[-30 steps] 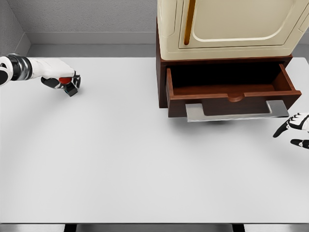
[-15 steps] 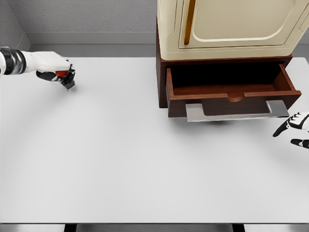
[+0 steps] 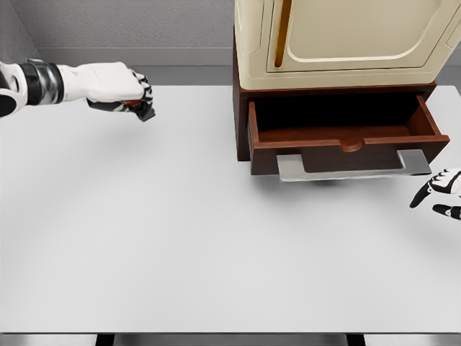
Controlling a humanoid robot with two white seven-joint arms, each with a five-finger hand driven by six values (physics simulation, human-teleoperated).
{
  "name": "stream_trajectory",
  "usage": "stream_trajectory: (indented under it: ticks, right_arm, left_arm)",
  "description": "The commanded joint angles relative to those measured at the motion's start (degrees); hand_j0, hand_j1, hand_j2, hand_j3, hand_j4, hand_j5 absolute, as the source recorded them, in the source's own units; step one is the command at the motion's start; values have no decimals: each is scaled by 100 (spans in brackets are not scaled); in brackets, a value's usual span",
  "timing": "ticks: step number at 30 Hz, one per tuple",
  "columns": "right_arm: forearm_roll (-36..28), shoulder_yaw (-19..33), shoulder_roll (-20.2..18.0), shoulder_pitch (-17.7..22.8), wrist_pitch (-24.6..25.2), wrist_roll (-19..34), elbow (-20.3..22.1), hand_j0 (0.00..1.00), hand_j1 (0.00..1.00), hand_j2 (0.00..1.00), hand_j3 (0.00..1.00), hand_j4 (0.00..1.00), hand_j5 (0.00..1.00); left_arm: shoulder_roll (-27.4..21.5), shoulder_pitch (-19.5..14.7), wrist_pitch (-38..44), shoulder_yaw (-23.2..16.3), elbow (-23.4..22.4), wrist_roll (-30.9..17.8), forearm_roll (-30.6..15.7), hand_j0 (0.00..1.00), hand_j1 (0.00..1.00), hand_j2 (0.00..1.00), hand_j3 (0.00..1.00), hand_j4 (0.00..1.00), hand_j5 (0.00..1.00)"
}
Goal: Put the switch into the drawer with left arm, and close the drawer with right arm
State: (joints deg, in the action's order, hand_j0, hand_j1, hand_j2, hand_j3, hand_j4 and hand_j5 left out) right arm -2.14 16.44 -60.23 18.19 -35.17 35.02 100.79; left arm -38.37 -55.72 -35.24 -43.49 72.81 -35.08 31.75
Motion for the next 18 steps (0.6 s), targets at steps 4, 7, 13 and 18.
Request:
stream_trajectory:
  ticks: [4,7,13,18]
  right_arm:
    - [-41,-1,-7,0,17,-2,2,58,58,58,58,58,58]
    - [-41,8,-7,9,17,-2,2,58,58,58,58,58,58]
    - [-41,-27,-7,9,17,-2,2,60,60,60,60,60,60]
    - [-41,-45,-7,9,17,-2,2,60,60,60,60,60,60]
  left_arm:
    - [-109,44,24,-11,831,8,-336,39,39,39,39,39,39]
    - [-258,44,24,-11,1262,8,-485,39,39,39,39,39,39]
    - [-267,18,24,-11,1393,8,-722,39,39,39,39,39,39]
    - [-188,27,24,-11,1639,8,-810,39,39,39,39,39,39]
